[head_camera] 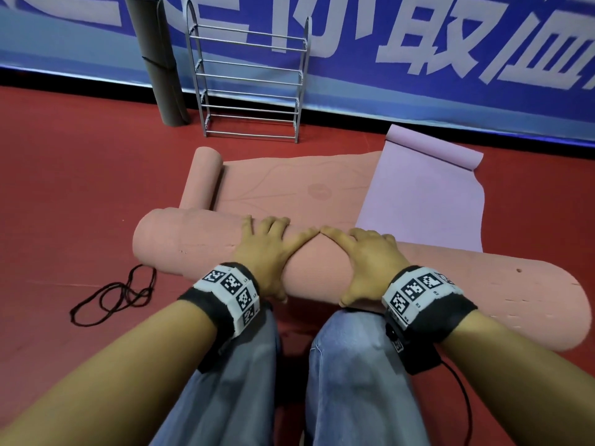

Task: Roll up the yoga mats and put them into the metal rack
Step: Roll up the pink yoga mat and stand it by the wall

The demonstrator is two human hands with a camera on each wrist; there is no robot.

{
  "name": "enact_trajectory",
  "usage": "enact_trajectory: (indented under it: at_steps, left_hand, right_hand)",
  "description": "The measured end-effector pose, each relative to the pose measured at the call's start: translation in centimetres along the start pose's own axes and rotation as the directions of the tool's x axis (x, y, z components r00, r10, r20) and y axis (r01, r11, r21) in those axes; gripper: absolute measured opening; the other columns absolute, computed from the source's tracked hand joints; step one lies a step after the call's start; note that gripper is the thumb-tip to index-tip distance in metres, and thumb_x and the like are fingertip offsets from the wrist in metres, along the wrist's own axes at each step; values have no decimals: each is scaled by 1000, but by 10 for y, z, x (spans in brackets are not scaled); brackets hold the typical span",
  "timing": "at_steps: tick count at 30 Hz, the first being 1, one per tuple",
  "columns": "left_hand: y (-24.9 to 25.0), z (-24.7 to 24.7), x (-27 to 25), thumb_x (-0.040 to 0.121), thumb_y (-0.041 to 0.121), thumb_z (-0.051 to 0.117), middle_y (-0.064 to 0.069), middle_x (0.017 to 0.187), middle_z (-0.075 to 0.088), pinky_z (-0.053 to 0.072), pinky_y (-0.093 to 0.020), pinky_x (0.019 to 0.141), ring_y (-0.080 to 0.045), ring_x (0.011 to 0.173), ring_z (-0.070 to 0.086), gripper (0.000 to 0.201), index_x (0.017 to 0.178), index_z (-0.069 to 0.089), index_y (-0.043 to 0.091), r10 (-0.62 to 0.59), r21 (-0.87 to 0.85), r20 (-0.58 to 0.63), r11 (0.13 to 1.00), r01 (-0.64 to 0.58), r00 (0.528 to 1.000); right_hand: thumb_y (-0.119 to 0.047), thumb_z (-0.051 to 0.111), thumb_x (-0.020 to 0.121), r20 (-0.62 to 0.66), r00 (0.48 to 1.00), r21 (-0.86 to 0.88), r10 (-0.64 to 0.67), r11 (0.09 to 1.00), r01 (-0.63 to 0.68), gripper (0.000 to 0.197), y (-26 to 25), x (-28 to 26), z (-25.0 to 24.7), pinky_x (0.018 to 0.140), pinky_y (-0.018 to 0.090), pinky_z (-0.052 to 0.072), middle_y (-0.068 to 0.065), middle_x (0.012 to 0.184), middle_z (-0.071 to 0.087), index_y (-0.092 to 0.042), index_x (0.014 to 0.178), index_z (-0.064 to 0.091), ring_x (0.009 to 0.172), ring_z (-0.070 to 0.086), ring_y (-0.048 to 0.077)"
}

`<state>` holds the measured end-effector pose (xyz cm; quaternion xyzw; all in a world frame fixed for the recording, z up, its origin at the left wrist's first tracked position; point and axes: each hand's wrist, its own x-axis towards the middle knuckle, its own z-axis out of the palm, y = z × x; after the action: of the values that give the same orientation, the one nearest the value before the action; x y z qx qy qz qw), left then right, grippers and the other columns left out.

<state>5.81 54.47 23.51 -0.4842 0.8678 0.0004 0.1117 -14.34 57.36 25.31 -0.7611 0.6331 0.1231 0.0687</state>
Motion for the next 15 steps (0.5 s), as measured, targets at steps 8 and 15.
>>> enact_trajectory:
  at_steps: [8,15]
  left_hand:
    - [5,-26,-7,48,65,76,-5,127,50,39,-48,98,-30,111,49,116,143,15,39,78,21,-87,997,-76,993]
    - [-10,-66,-19,35,65,82,5,110,62,35,-47,101,-23,97,59,115,134,25,48,164,-64,152,986,-156,975]
  right_hand:
    - [-57,86,44,31,999,77,10,997,-12,130,6,-21,-21,94,43,39,1,122,55,-50,147,6,110,50,25]
    - [-45,93,48,185,972,270,-145,958,92,122,8,-38,-56,94,26,43,-7,116,56,-46,146,21,105,53,15]
